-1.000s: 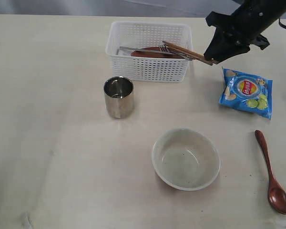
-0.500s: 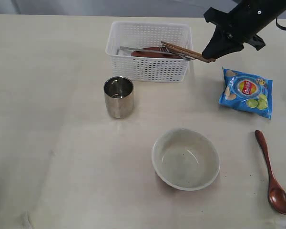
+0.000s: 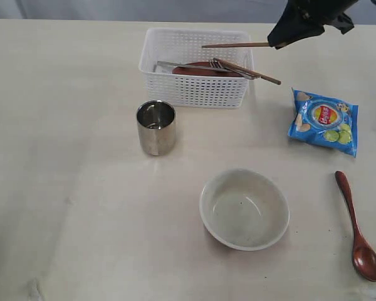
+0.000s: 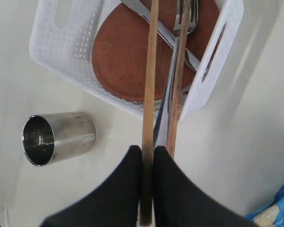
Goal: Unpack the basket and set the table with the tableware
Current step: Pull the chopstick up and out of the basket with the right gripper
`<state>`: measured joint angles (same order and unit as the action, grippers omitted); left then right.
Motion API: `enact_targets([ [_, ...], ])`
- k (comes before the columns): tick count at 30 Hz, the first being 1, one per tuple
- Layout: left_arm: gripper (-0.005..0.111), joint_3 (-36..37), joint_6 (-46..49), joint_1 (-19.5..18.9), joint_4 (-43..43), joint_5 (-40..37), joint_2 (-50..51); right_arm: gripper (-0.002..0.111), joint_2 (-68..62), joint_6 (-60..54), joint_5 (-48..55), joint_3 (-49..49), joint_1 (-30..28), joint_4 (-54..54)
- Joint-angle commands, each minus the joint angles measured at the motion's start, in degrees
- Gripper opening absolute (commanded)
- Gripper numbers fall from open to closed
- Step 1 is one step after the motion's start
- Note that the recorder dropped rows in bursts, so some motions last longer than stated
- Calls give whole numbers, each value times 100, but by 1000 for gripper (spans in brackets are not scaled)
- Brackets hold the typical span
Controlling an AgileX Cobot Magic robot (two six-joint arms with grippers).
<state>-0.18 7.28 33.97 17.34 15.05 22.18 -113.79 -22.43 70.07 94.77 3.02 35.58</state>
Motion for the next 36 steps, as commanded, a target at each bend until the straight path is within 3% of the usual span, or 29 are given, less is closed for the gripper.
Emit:
enact_targets([
  [1, 0, 18, -3, -11, 32, 3, -23, 2, 75, 15, -11, 49, -19, 30],
  [17, 0, 18, -3, -11, 32, 3, -23, -1, 498, -5, -11, 22, -77, -130],
  [28, 0, 18, -3, -11, 32, 3, -23, -1, 2097, -311, -1112, -1976, -90, -102],
  [36, 0, 18, -3, -11, 32, 3, -23, -1, 2571, -331, -1316, -2491, -90, -92],
])
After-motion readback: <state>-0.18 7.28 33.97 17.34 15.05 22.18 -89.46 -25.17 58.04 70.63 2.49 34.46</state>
